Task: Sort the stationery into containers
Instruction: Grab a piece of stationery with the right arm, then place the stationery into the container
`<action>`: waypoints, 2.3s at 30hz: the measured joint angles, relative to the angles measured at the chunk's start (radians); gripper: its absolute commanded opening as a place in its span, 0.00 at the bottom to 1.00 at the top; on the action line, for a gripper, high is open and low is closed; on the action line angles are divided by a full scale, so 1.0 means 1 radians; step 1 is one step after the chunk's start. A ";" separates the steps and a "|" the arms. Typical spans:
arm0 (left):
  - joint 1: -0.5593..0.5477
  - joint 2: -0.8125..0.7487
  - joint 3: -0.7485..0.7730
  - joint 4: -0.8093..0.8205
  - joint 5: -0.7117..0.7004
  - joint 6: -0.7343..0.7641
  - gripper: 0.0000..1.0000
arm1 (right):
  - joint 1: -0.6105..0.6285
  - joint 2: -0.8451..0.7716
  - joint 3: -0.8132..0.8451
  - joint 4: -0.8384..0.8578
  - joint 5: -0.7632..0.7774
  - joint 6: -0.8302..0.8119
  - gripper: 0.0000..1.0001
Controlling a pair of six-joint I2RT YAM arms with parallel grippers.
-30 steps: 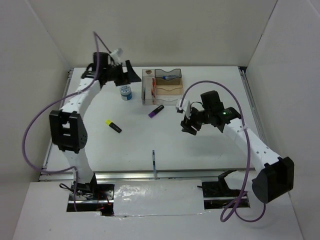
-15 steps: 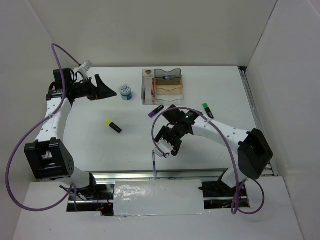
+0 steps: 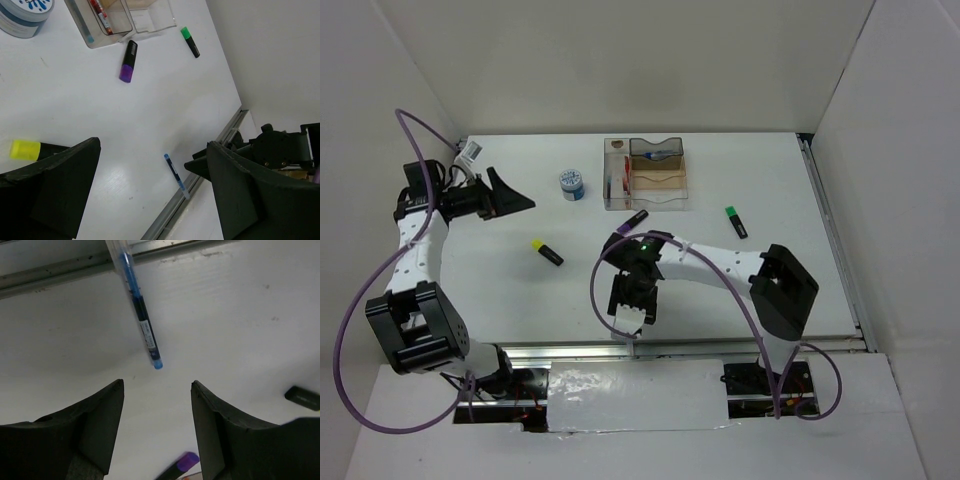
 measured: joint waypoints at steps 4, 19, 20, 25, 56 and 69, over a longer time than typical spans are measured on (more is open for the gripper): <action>0.024 0.000 -0.018 -0.014 0.040 0.030 0.99 | 0.032 0.033 0.006 -0.041 0.038 -0.006 0.58; 0.094 0.010 -0.024 -0.133 0.135 0.182 0.99 | 0.101 0.099 0.030 -0.084 0.117 -0.009 0.54; 0.095 0.014 -0.024 -0.143 0.139 0.189 0.99 | 0.105 0.102 0.030 -0.084 0.117 -0.009 0.54; 0.098 0.040 -0.024 -0.197 0.151 0.244 0.99 | 0.117 0.141 0.037 -0.082 0.117 -0.009 0.54; 0.037 -0.165 -0.102 -0.018 -0.017 0.137 0.99 | 0.095 0.170 0.031 -0.036 0.103 0.030 0.00; -0.039 -0.343 -0.151 0.134 -0.333 -0.016 0.99 | -0.165 -0.050 0.285 0.219 -0.320 1.085 0.00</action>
